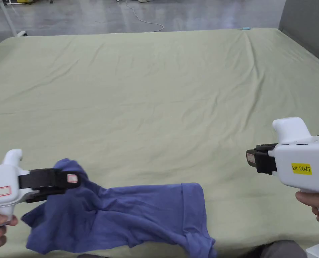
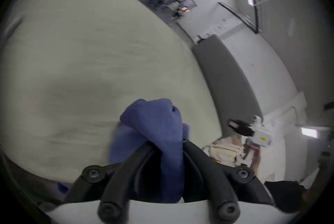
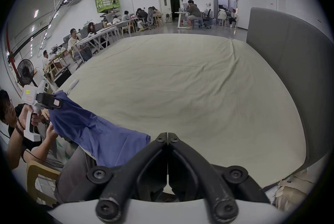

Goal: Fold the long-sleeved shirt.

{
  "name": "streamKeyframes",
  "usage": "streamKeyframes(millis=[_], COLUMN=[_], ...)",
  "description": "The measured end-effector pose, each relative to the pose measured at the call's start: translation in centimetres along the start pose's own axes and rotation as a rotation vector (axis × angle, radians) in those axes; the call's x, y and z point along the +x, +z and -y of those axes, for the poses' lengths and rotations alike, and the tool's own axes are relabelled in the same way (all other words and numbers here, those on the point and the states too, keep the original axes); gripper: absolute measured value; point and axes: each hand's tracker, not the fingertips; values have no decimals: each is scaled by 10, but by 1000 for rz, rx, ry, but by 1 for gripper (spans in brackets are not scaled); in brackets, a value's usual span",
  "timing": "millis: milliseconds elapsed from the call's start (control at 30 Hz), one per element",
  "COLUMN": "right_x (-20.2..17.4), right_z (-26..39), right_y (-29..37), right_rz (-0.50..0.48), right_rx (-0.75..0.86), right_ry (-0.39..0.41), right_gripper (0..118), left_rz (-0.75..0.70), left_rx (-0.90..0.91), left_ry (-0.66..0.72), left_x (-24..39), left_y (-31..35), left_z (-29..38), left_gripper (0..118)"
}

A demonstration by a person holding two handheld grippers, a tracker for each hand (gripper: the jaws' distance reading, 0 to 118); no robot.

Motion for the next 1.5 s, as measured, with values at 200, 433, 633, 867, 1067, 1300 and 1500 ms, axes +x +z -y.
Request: streamKeyframes(millis=[200, 433, 633, 867, 1067, 1300, 1500], right_x=[1, 11, 19, 20, 15, 10, 16], right_z=[2, 7, 9, 8, 9, 12, 15], right_y=[2, 4, 6, 3, -3, -6, -5], right_rz=[2, 6, 11, 7, -7, -20, -7], right_rx=[4, 5, 7, 3, -7, -23, -27], right_ry=[-6, -24, -38, -43, -34, -24, -38], right_gripper=[0, 0, 0, 0, 0, 0, 0], left_rz=[93, 1, -53, 58, -336, -354, -323], left_rx=[-70, -251, -300, -67, 133, -76, -165], left_ry=[22, 61, 162, -10, -515, -825, -776], left_x=[68, 66, 36, 65, 96, 90, 99], left_y=[-95, -223, -263, -176, -140, -204, -262], left_z=[4, 23, 35, 7, 56, 95, 116], left_gripper=[4, 4, 43, 100, 0, 0, 0])
